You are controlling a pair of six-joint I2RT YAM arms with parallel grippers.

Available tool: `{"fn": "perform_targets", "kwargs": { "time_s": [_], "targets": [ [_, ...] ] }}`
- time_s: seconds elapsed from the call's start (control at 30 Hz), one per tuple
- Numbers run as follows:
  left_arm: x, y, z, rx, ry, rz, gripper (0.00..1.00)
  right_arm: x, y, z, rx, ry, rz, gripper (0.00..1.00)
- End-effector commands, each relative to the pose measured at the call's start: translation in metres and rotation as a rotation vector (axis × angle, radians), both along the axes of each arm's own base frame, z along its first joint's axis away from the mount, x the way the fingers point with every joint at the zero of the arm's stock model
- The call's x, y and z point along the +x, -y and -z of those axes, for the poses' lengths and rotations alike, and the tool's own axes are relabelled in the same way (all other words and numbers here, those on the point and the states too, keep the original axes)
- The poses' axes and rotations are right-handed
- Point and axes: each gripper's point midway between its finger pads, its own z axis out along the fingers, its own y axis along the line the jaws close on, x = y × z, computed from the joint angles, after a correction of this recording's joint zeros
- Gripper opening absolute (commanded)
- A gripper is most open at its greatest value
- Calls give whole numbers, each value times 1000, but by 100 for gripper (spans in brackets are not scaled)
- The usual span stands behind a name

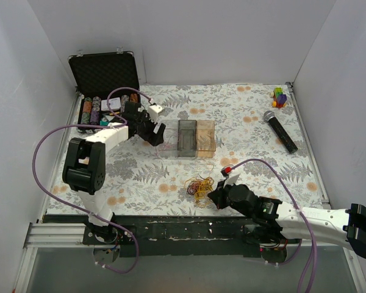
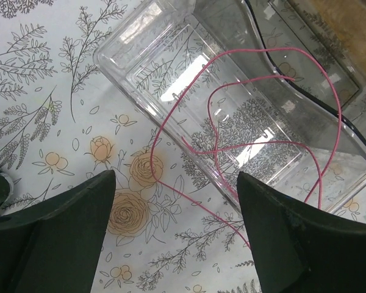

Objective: Untangle the cables
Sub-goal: Place the cable in the bin.

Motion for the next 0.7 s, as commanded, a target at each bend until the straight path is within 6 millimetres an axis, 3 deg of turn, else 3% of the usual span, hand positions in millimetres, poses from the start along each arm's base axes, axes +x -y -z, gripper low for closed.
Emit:
{"fn": "perform_targets", "kwargs": {
  "time_s": [0.0, 0.2, 0.3, 0.5, 0.67],
  "targets": [
    [3, -6, 1, 3, 2, 28, 79, 9, -11, -26, 54, 37, 12, 1],
    [8, -6, -4, -25, 42, 28, 77, 9, -17, -28, 53, 29, 0, 1],
    [6, -5, -30, -97, 67, 75, 75, 8, -18, -28, 52, 28, -7, 1],
    [-25, -2, -70, -247, -10, 260, 75, 9, -21, -27, 41, 25, -15, 1],
    [-19, -11, -54, -230, -24, 217, 74, 8, -22, -24, 38, 15, -16, 1]
  ]
}}
